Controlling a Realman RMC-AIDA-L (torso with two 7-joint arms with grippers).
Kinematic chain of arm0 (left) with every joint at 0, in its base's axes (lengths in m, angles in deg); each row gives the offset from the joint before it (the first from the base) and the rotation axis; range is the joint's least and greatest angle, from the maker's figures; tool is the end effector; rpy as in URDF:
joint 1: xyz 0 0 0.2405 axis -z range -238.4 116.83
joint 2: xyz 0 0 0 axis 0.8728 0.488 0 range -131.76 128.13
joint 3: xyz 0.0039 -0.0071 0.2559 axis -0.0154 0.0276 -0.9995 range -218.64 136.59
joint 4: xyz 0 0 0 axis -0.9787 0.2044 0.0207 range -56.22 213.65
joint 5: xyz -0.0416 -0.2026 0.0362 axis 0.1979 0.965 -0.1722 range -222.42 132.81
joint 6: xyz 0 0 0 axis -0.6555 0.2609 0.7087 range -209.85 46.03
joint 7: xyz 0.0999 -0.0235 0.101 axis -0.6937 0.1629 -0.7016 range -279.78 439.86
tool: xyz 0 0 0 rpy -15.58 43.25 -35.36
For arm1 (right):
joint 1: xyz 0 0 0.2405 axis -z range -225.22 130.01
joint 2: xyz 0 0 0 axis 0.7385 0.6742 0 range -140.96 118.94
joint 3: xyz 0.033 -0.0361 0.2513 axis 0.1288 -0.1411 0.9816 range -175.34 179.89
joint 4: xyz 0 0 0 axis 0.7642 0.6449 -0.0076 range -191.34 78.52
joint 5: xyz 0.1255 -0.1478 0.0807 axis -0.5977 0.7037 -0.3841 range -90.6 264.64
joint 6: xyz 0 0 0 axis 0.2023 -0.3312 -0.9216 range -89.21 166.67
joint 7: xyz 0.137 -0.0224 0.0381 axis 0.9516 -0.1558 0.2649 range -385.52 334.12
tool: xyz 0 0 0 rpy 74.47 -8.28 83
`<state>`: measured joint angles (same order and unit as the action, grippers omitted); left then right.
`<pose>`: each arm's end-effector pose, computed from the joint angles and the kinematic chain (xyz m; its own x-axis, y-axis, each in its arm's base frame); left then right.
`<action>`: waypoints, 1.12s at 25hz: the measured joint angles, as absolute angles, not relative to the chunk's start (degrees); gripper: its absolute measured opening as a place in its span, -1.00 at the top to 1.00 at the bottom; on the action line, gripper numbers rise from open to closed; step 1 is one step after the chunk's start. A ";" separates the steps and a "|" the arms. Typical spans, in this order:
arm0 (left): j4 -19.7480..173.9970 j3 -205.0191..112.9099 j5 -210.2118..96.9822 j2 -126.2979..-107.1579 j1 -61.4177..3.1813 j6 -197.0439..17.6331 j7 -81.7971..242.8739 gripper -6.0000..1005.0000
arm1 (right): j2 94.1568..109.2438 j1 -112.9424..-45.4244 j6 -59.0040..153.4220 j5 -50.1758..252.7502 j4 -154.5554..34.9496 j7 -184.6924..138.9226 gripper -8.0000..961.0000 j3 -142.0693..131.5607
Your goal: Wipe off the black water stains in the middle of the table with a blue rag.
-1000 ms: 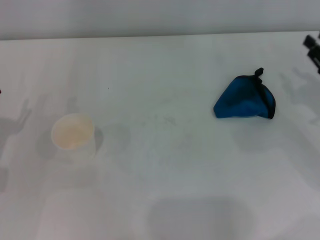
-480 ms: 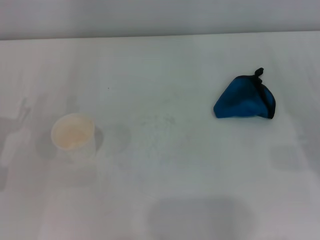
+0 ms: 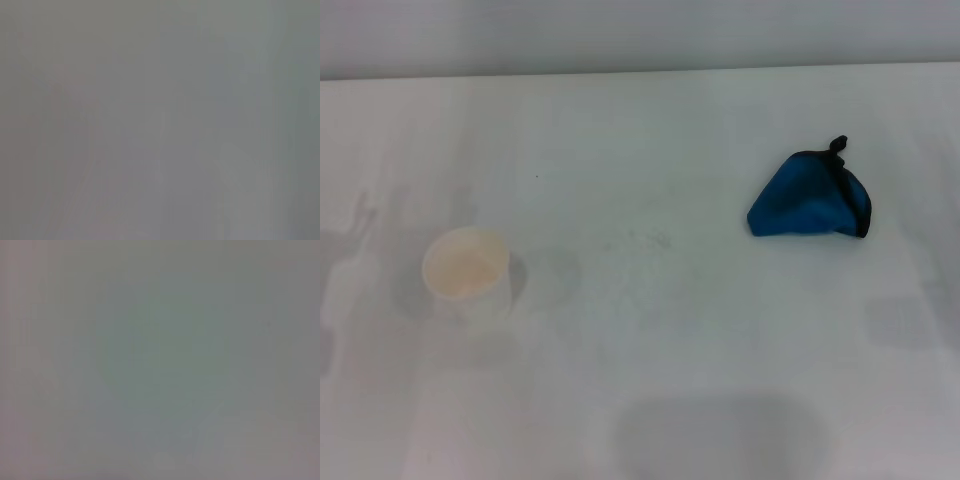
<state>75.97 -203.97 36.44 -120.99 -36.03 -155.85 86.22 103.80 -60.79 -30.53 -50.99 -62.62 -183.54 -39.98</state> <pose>-0.3450 0.3137 0.0020 0.7720 -0.0882 0.6295 0.6221 -0.0984 -0.7767 0.4250 0.2563 0.0596 0.7218 -0.0606 -0.6894 -0.6879 0.0465 -0.7243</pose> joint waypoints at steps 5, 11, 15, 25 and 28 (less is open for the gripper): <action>75.48 -203.97 37.17 -120.99 -36.00 -155.89 86.12 -0.77 | 103.77 -61.06 -30.38 -50.99 -62.85 -183.75 -0.04 -39.94; 75.26 -203.98 38.79 -121.11 -36.00 -155.77 85.34 -0.77 | 103.77 -61.31 -30.27 -51.02 -62.58 -185.45 -0.04 -39.91; 75.23 -203.97 38.83 -121.03 -35.61 -155.25 85.32 -0.77 | 103.80 -61.32 -30.27 -51.05 -62.54 -185.46 -0.04 -39.98; 75.14 -203.97 39.40 -121.12 -35.10 -155.13 85.51 -0.77 | 103.86 -61.49 -29.96 -51.16 -62.69 -185.65 -0.04 -39.91; 75.11 -203.97 39.54 -121.11 -35.11 -155.12 85.54 -0.77 | 103.86 -61.49 -29.16 -51.21 -62.89 -185.66 -0.04 -39.91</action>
